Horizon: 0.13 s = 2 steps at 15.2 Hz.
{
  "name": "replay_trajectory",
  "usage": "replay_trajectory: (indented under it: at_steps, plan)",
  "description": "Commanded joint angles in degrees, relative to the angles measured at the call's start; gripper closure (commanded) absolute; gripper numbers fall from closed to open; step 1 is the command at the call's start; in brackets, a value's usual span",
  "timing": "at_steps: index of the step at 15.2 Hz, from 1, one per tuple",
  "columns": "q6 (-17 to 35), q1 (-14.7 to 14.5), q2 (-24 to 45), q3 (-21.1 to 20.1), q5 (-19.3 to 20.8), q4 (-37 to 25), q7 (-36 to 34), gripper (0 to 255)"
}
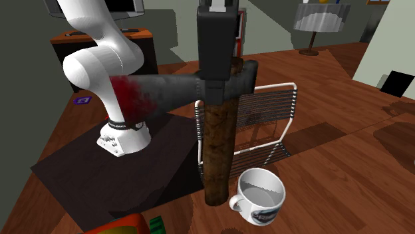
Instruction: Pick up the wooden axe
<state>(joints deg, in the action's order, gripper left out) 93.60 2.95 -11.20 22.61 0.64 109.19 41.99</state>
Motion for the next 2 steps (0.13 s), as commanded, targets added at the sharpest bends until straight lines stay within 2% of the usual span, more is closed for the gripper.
replay_trajectory:
  at_steps: [1, 2]
  plan:
    - [-1.0, 0.0, 0.1, 0.0, -0.1, -1.2, 0.0, 255]
    - [-1.0, 0.0, 0.1, 0.0, -0.1, -1.2, 0.0, 255]
